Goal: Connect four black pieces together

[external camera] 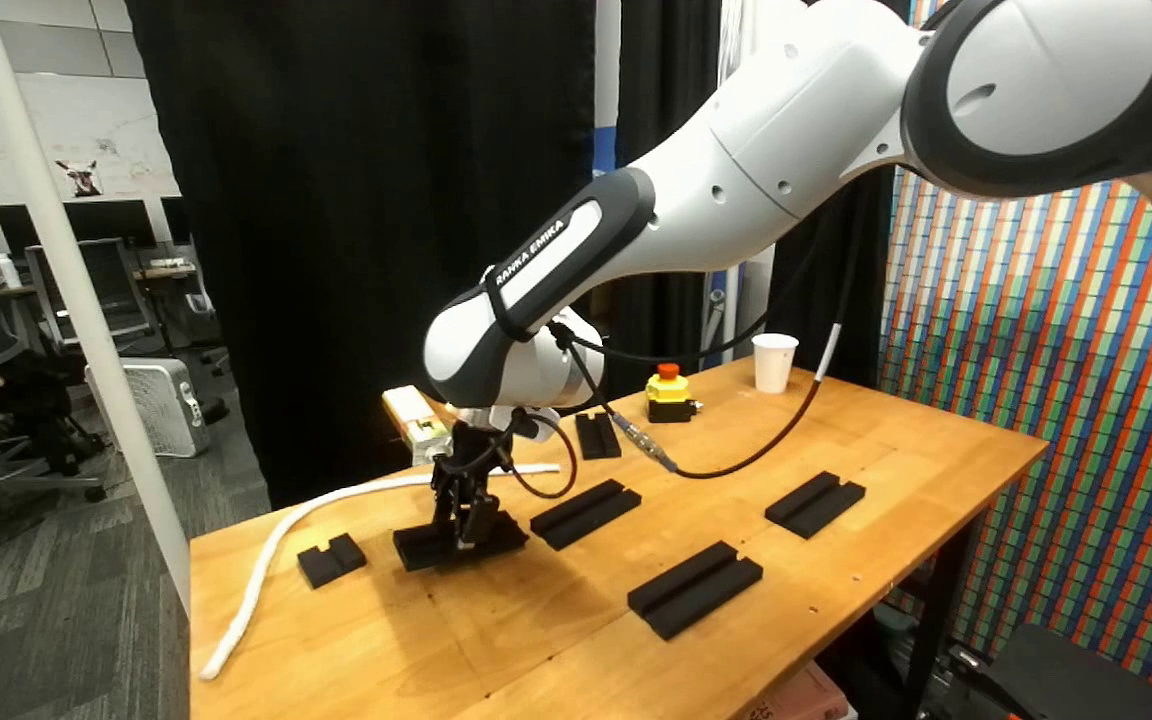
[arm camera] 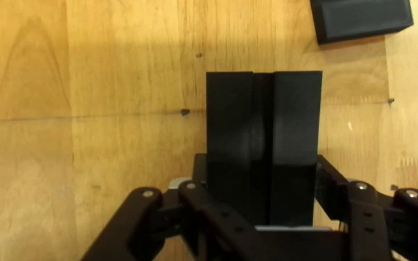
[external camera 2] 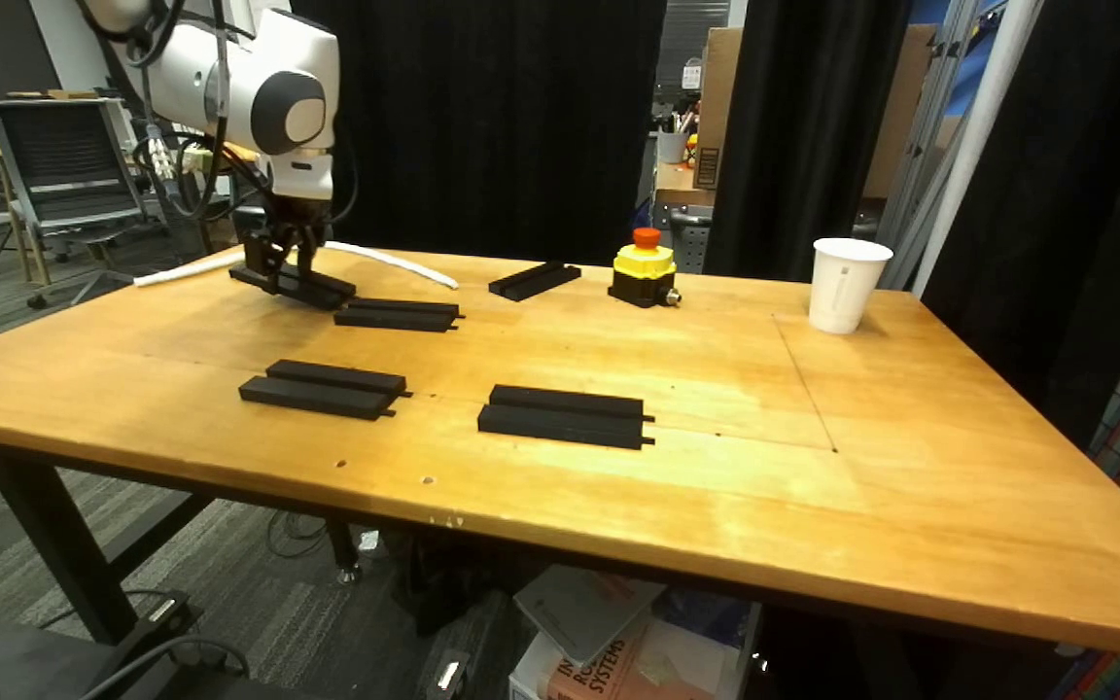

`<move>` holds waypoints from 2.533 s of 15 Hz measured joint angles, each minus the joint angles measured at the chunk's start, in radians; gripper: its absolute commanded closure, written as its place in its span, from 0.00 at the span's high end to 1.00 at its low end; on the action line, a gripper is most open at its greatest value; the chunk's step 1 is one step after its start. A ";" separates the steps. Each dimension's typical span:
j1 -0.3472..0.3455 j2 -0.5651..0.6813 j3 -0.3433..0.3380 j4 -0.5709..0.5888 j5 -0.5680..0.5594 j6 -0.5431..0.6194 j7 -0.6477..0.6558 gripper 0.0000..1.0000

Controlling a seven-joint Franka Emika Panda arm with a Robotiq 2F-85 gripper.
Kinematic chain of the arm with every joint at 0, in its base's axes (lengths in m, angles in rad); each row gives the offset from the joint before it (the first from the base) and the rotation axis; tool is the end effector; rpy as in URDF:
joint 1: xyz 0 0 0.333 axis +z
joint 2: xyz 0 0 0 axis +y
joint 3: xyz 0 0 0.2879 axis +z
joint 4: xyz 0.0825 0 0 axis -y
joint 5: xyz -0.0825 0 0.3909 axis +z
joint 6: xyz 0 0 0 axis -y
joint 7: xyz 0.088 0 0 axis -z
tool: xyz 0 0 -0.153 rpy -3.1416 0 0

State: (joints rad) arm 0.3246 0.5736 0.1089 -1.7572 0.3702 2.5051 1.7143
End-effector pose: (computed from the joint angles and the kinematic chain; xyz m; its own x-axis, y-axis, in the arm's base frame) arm 0.6158 0.2895 0.1886 0.0000 -0.9436 -0.3312 -0.9970 0.0254 -0.0725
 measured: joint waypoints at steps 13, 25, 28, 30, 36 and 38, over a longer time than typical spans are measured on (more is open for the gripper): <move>-0.029 -0.168 -0.084 -0.278 -0.156 0.003 0.028 0.45; -0.130 -0.213 -0.031 -0.338 -0.100 0.016 -0.285 0.45; -0.151 -0.213 -0.008 -0.335 -0.014 0.016 -0.335 0.45; -0.159 -0.213 -0.001 -0.332 0.024 0.016 -0.361 0.45; -0.175 -0.212 0.000 -0.331 0.072 0.015 -0.394 1.00; -0.185 -0.210 -0.001 -0.332 0.075 0.015 -0.400 1.00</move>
State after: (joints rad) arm 0.1401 0.3633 0.1076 -2.0887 0.4454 2.5198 1.3145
